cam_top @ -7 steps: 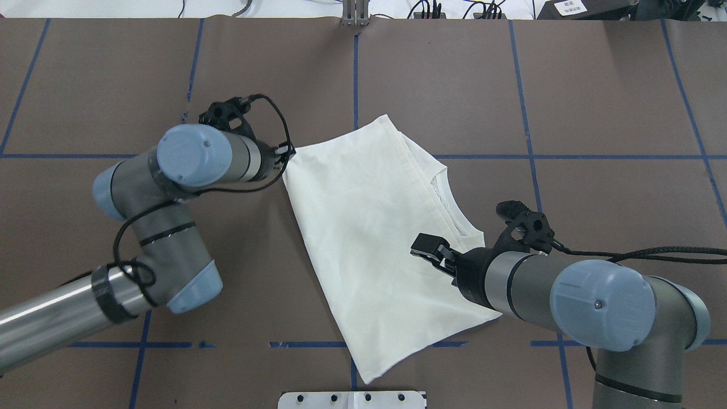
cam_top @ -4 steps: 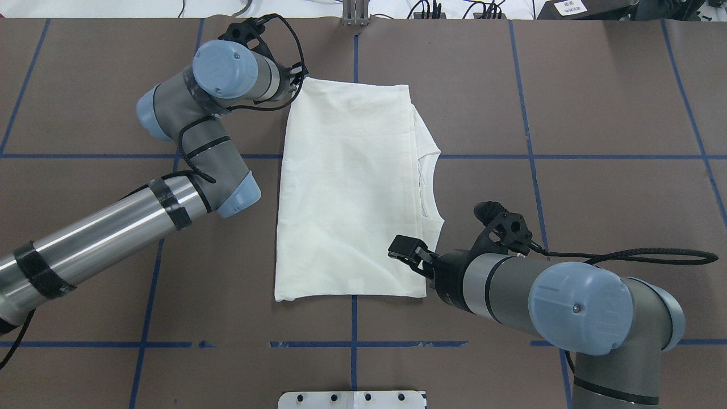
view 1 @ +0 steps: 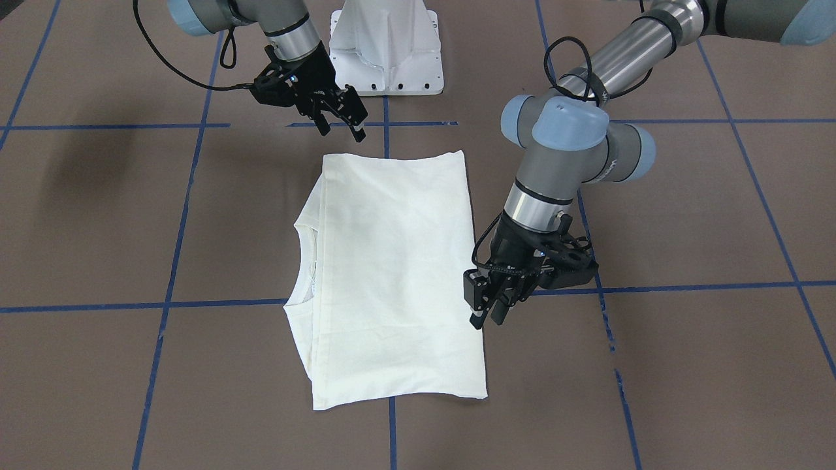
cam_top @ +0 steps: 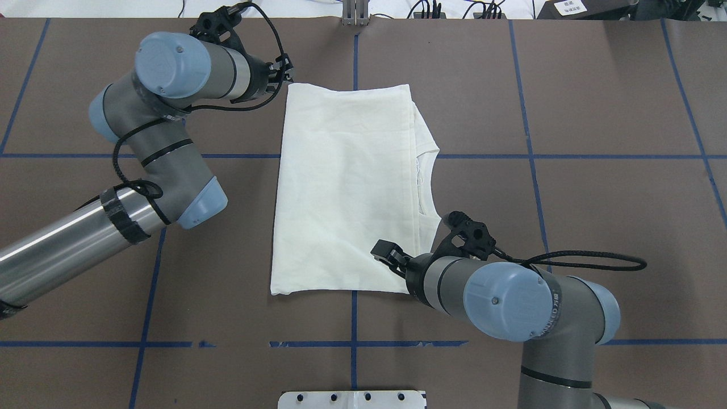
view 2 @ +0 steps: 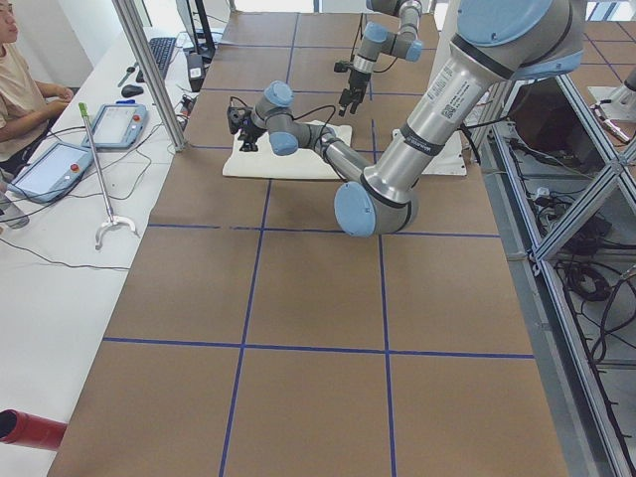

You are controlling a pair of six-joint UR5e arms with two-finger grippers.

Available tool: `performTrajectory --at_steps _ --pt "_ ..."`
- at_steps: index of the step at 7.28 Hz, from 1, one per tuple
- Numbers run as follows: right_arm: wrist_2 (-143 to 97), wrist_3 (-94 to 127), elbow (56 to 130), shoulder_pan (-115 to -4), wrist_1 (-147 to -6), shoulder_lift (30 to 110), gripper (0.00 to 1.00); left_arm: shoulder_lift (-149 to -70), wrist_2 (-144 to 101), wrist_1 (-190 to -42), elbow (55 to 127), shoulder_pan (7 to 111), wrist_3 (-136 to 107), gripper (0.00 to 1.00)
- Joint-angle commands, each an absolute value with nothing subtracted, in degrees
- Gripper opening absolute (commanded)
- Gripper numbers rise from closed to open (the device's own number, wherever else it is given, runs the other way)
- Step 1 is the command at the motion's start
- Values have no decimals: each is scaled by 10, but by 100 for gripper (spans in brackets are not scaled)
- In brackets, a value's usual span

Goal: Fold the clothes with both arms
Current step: 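Hold the shirt edge with the right gripper while the left gripper holds the collar corner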

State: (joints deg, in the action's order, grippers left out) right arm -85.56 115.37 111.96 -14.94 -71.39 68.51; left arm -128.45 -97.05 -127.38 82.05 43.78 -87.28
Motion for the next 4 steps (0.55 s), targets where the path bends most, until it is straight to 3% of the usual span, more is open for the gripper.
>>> performTrajectory --at_steps 1,4 --pt "-855 1165 1046 -161 -715 658 92 -1261 -977 -1266 851 433 -874 49" --pt "-860 1165 1038 -163 -716 663 91 -1260 -976 -1266 849 428 -875 50"
